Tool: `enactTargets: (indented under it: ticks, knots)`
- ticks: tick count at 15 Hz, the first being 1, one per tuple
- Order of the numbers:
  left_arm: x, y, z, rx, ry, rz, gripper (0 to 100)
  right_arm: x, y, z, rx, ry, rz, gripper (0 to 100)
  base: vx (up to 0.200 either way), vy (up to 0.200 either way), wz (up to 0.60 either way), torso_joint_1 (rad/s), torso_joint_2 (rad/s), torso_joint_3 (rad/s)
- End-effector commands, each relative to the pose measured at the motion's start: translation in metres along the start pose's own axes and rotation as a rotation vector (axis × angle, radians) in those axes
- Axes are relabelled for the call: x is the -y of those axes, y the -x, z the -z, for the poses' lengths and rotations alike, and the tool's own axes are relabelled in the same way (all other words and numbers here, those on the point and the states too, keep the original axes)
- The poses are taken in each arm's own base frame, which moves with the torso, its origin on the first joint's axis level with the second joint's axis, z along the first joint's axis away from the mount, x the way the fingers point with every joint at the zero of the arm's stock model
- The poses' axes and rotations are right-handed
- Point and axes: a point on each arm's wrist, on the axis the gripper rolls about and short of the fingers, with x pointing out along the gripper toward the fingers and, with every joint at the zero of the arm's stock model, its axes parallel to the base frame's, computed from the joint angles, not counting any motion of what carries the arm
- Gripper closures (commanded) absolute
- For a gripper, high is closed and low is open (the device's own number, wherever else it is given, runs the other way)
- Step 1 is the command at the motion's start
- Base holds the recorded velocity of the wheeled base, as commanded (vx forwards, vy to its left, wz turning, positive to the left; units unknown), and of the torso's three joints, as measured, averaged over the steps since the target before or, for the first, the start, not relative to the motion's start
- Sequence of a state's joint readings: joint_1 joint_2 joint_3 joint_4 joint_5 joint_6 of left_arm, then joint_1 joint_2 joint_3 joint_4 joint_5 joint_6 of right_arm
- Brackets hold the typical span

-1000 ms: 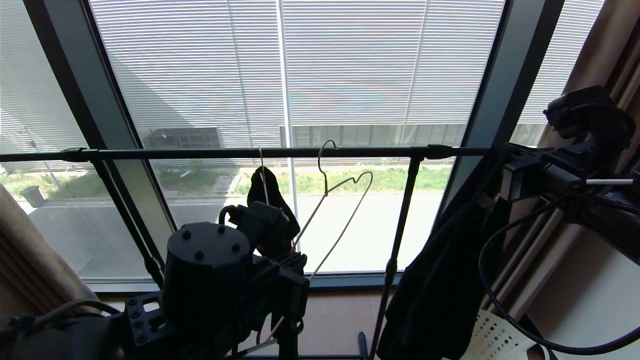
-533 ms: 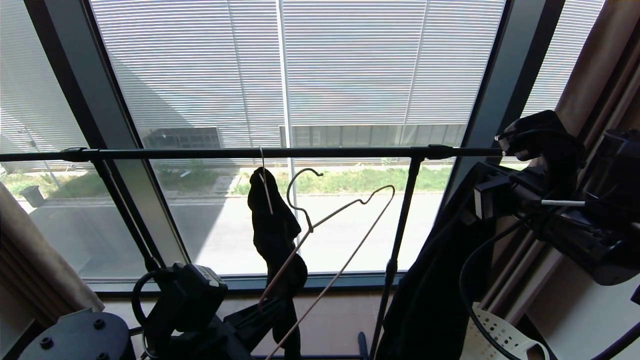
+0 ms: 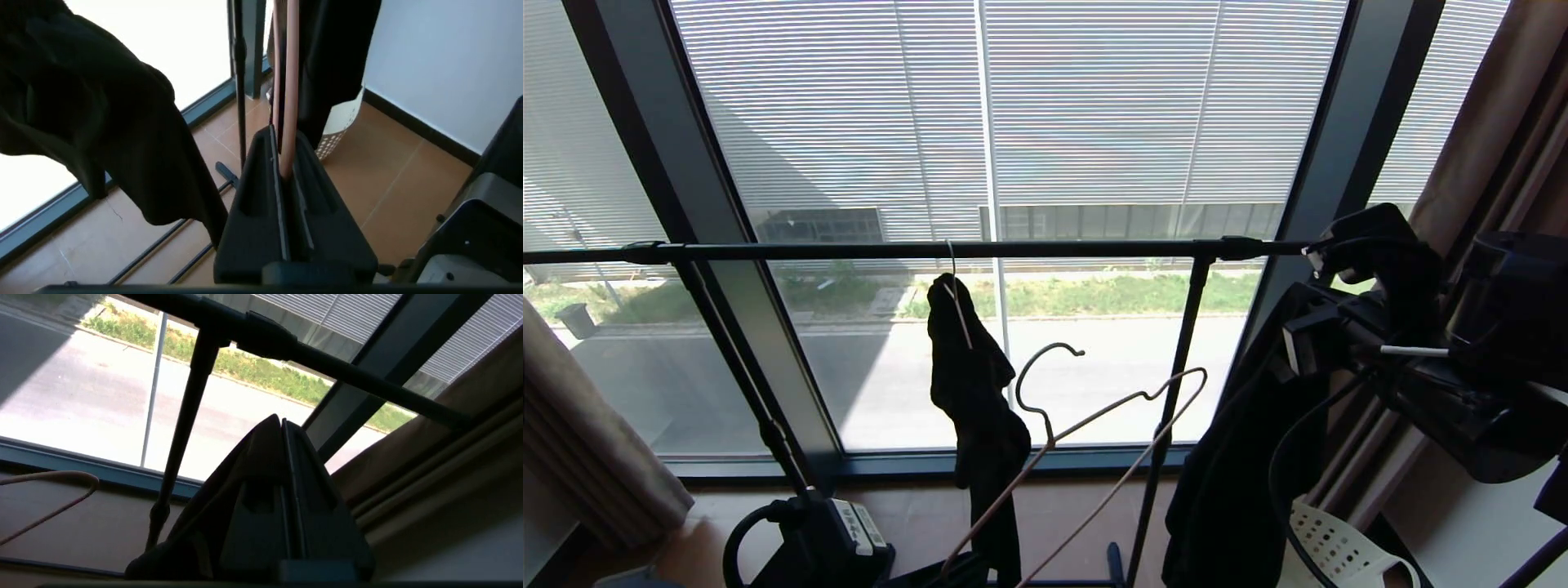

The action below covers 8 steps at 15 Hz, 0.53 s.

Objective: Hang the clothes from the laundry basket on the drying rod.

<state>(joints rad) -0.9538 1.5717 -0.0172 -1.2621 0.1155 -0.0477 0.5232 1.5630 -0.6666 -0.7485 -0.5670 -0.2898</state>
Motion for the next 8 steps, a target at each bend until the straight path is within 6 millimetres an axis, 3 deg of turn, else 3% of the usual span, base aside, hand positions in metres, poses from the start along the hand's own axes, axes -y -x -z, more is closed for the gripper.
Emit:
enactTargets:
  ticks: [1,8]
  knots:
    - [0.002,0.001,0.001,-0.007,-0.003,0.011,100,-0.006,0.002,0.001,-0.005,0.009,-0.005,100,0.0,0.0,0.0,0.0,0.0,0.0]
    - [0.005,0.007,0.0,0.01,-0.009,0.052,100,-0.018,0.002,0.011,-0.001,0.005,0.03,100,0.0,0.0,0.0,0.0,0.0,0.0]
